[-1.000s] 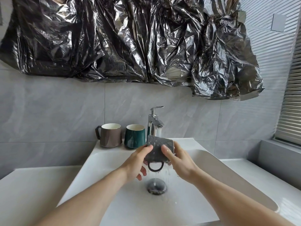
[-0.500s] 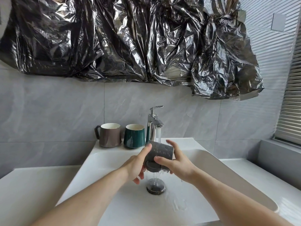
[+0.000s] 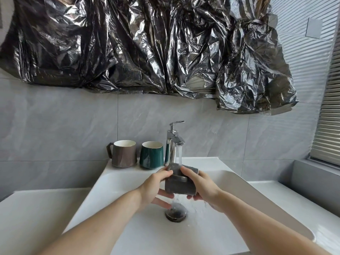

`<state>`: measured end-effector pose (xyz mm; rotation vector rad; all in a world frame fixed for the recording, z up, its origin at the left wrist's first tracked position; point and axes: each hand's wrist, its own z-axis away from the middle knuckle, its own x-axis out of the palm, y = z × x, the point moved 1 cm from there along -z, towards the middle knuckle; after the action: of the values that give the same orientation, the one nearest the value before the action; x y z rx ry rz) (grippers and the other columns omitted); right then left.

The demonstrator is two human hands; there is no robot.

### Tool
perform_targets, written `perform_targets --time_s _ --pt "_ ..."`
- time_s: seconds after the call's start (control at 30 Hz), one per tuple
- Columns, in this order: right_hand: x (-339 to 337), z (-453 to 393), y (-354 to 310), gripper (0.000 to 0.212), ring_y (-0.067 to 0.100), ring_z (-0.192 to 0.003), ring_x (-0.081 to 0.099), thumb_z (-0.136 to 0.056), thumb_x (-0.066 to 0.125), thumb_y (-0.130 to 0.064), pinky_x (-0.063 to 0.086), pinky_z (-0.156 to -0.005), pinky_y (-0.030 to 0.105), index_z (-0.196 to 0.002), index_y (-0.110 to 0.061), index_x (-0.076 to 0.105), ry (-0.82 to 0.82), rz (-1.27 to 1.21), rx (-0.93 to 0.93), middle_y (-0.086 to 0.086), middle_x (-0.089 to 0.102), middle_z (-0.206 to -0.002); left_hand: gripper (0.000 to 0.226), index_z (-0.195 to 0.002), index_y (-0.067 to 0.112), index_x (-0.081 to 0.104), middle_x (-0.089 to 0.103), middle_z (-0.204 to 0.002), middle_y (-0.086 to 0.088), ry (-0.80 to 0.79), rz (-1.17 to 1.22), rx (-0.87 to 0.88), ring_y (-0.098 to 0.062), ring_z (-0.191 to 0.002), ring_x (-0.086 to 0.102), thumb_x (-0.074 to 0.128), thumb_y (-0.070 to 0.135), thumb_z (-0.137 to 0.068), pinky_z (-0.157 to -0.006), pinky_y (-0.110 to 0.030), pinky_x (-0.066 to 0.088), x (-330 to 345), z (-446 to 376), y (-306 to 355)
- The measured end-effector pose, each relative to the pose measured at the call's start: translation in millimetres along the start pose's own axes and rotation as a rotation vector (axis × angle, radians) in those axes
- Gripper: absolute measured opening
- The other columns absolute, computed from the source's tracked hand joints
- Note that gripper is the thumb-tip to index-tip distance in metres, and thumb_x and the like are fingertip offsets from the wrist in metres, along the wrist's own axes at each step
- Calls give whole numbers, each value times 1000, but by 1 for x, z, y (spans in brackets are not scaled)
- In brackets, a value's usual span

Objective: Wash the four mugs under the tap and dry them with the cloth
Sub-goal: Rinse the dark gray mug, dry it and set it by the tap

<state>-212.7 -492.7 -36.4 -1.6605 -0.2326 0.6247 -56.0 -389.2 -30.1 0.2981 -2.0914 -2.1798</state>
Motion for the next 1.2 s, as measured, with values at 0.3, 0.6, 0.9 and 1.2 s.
perform_targets --time_s 0.3,0.6,0.9,1.2 --pt "4 0 1 63 16 -63 50 -96 46 -73 46 -56 24 -112 -18 73 -51 -242 172 7 63 -82 45 -125 24 66 63 -103 -11 -55 -2 1 -22 -63 57 62 39 -83 -60 -31 53 -5 -4 -2" --pt "4 -3 2 92 16 -56 56 -83 37 -92 48 -60 24 -127 -16 60 -72 -57 69 10 69 -93 86 -137 24 51 60 -123 -14 60 -235 -80 -19 -60 53 41 91 -84 -57 -31 55 -7 -12 -10" --pt "5 4 3 55 21 -63 60 -86 68 -63 45 -54 23 -123 -22 61 -150 89 -55 1 74 -101 98 -121 12 61 62 -100 -12 186 -334 -120 -20 -52 48 15 91 -89 -56 -28 51 -8 -10 -9" --pt "1 4 4 56 4 -63 66 -81 81 -58 51 -59 18 -124 -26 61 24 184 -165 -2 71 -98 80 -118 14 67 74 -103 -13 74 -238 -170 -29 -76 73 13 71 -105 -66 -37 62 -4 -13 -15"
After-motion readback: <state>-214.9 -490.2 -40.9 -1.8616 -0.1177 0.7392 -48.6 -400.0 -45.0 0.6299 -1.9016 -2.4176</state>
